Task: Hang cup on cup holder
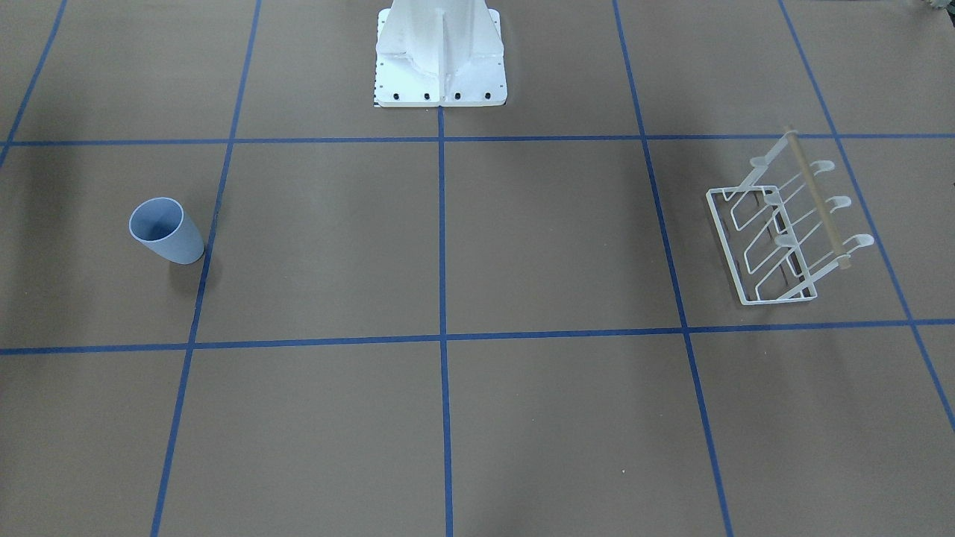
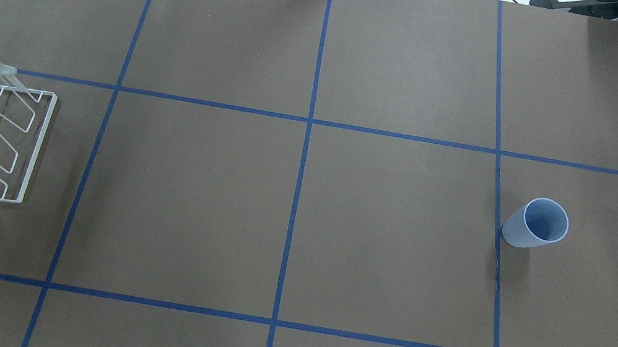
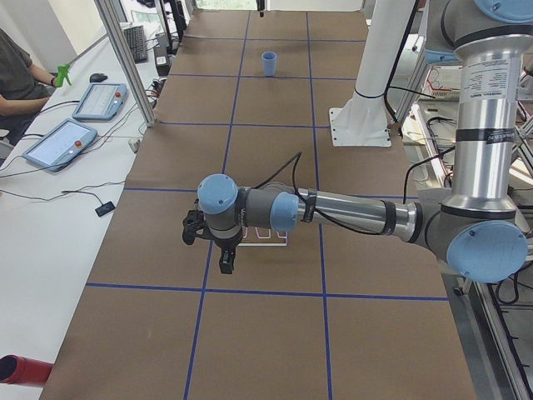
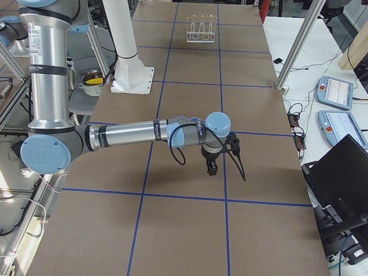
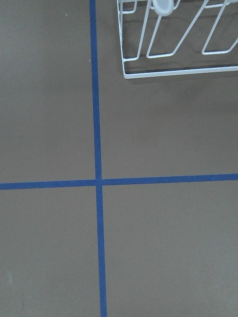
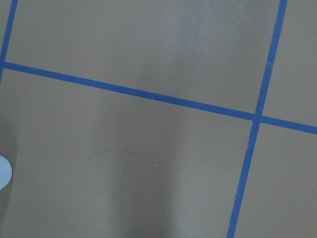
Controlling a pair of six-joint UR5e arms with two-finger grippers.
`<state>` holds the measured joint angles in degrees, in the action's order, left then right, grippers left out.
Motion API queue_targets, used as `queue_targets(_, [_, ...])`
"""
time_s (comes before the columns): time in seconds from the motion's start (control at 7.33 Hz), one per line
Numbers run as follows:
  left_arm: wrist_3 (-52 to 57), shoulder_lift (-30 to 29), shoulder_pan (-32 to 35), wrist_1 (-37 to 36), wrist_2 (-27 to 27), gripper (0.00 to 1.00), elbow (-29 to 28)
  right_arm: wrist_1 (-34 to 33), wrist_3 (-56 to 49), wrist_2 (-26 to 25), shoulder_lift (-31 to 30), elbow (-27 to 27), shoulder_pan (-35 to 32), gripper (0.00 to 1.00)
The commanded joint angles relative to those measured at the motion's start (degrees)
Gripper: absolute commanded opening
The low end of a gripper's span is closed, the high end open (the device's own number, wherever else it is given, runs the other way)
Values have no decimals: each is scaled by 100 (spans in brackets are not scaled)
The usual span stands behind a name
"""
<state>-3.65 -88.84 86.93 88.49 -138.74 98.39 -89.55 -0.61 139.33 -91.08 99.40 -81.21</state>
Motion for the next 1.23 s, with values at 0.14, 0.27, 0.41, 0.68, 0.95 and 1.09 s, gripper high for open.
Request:
queue_targets(0.14, [-4,25,-1,1,-4,98,92,130,1869,7,29,647,936,100])
queue_targets(0.27, [-4,25,-1,1,5,98,84,522,2907,-46,125,886,1532,100])
queue_targets(0.41, [-4,25,-1,1,5,98,93,1040,3456,-29,82,854,1747,100])
queue_targets(0.68, [-4,25,-1,1,-4,98,93,1423,3593,-265,91,731,2180,100])
queue_targets(0.95, [-4,25,-1,1,-4,98,93,1423,3585,-485,135,599,2364,100])
queue_targets(1.09, [-4,25,-1,1,-4,98,110,1423,3594,-503,135,572,2478,100])
